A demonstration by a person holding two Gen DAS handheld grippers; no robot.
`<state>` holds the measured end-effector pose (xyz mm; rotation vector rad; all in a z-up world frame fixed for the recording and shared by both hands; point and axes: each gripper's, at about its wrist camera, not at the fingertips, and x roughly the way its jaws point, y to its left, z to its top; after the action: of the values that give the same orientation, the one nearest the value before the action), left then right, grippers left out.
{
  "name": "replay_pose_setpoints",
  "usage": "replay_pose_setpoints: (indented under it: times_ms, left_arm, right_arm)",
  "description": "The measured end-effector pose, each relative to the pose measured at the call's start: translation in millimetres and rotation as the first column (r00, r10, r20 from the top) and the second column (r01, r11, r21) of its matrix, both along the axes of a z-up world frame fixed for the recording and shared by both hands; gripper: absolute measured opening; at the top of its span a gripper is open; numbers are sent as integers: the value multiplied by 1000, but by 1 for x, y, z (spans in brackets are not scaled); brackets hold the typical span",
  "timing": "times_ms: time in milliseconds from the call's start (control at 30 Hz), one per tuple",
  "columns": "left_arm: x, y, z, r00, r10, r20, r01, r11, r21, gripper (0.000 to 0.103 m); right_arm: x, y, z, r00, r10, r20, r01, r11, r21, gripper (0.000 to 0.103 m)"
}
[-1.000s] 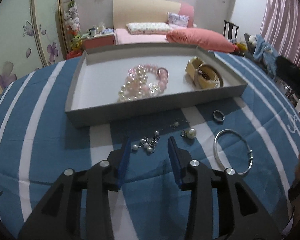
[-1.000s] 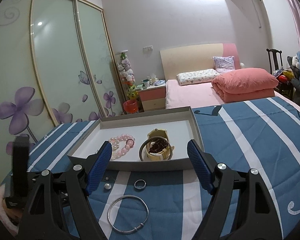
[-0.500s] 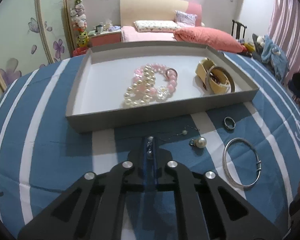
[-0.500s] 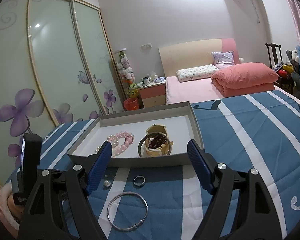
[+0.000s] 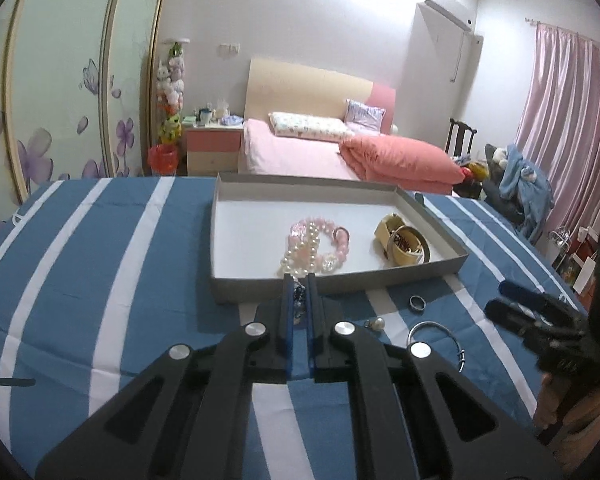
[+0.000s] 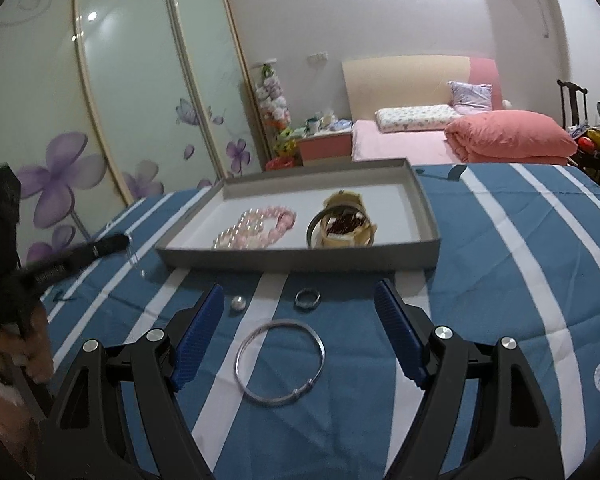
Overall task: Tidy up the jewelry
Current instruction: 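Grasp and lift the round silver bangle with the right gripper while the left gripper holds the earrings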
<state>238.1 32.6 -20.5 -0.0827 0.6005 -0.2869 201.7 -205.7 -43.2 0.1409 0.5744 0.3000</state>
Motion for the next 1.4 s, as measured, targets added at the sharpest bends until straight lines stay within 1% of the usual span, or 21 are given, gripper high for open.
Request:
replay_pose_setpoints:
  times_ms: [167,233,300,400,533,700,800,833,867,967,1067,1133,1233,1400]
  left_arm:
    - [1,2,-9,1000,22,-19,-22,1000,-9,6]
    - [3,5,-13,999,31,-29,-31,999,-15,6]
    - [3,8,-15,999,39,-34,-39,999,-18,6]
    - [3,12,-17,998,50,-38,-50,999,-18,6]
    - [5,19,-20,997,66,-48,-67,998,-23,6]
    - [6,24,-22,996,75,-55,-76,997,-28,6]
    - [6,26,-23,995,76,-58,-78,997,-29,6]
    - [6,25,-24,995,76,-59,-78,997,-30,6]
    - [7,25,-24,995,75,-61,-77,997,-30,6]
    - [6,25,-25,995,74,-62,-76,997,-31,6]
    - [5,25,-24,996,72,-57,-74,997,-31,6]
    - [3,23,-23,996,70,-52,-71,997,-32,6]
    - [1,21,-21,997,65,-44,-67,997,-32,6]
    - [-8,14,-14,998,62,-13,-62,998,-26,6]
  right_arm:
    - [2,9,-7,998,32,-46,-34,999,-32,78]
    - [6,15,-11,996,42,-81,-48,997,-68,78]
    - [9,22,-16,991,56,-123,-68,993,-97,78]
    - [15,31,-23,982,68,-177,-95,985,-147,81]
    - [26,43,-31,971,73,-230,-124,968,-219,83]
    - [39,49,-40,954,72,-290,-151,954,-259,83]
    - [40,52,-39,952,91,-291,-173,947,-269,80]
    - [39,53,-38,951,104,-290,-184,946,-267,72]
    - [38,52,-37,951,109,-289,-190,944,-269,69]
    - [34,46,-36,949,95,-299,-180,946,-270,68]
    - [27,35,-36,955,54,-290,-134,955,-263,68]
    - [20,26,-35,962,30,-271,-97,966,-240,68]
    - [11,15,-25,978,6,-207,-45,982,-185,68]
    - [0,5,1,996,-41,-77,32,992,-119,68]
